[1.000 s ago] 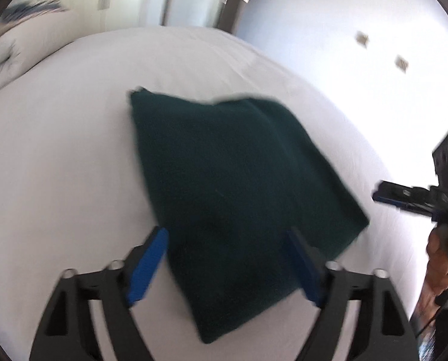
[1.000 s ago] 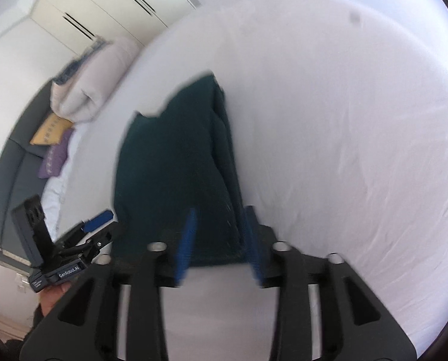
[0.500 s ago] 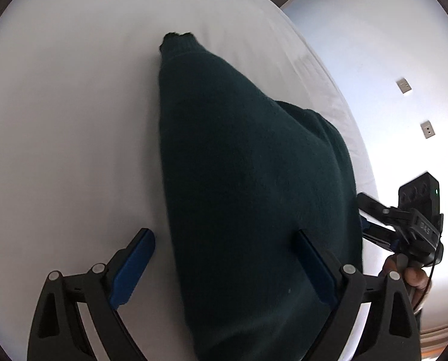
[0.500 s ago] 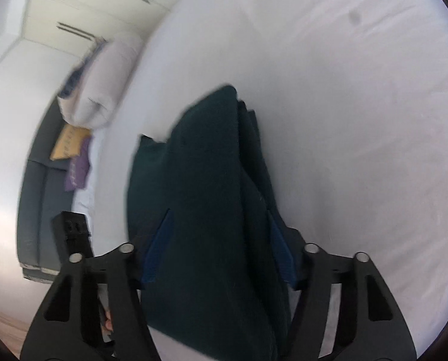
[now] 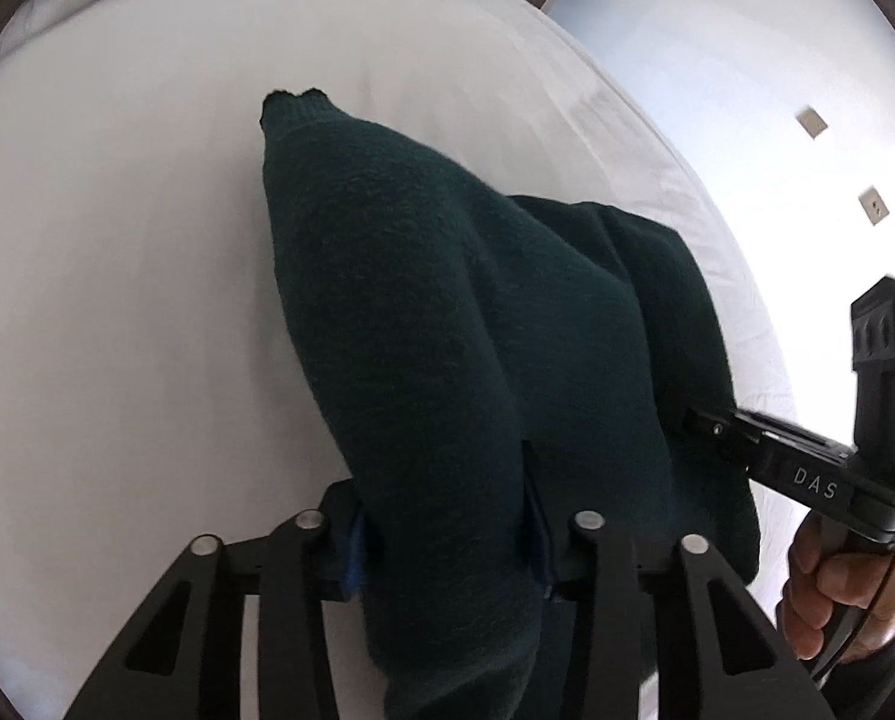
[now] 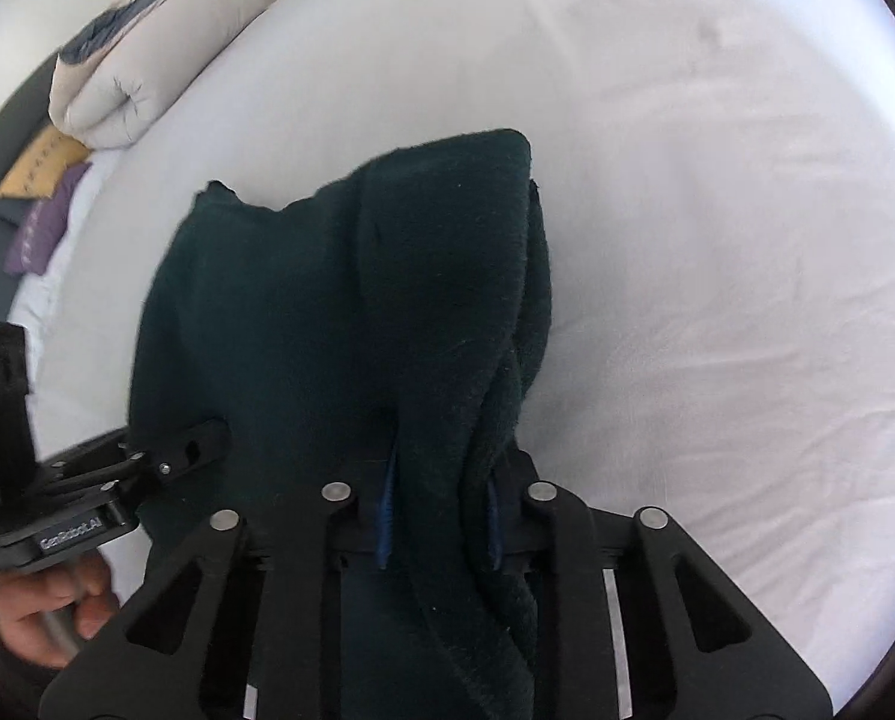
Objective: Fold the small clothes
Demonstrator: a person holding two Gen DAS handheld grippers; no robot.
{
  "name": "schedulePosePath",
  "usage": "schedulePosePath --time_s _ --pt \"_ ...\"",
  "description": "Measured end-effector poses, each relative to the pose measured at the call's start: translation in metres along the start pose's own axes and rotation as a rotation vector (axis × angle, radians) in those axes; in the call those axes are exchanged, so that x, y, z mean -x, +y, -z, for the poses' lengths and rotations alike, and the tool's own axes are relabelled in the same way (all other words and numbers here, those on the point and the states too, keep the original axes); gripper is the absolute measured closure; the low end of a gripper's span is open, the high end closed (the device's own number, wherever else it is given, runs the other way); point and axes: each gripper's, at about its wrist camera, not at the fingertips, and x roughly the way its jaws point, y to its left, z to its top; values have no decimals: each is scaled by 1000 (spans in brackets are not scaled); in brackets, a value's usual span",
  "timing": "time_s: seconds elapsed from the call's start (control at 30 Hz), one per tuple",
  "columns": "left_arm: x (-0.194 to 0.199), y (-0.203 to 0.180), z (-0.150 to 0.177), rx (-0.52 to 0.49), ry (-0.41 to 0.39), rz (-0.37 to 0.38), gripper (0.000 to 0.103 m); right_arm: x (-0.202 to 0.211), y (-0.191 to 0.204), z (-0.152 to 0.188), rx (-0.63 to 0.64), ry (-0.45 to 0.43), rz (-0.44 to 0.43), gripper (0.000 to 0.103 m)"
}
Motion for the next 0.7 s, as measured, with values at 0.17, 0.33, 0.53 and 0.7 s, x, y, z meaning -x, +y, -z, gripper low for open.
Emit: schedulePosePath --time_s 0.17,0.33,0.53,0.7 --pt "63 -9 30 -81 -60 -45 63 52 50 26 100 -89 44 85" --pt "142 7 77 -111 -106 -40 63 108 86 77 101 -142 -83 86" --pt "205 38 160 -128 -109 -98 63 130 144 156 151 -124 -190 88" --pt "187 78 203 -58 -45 -115 62 102 175 208 157 -70 -233 88"
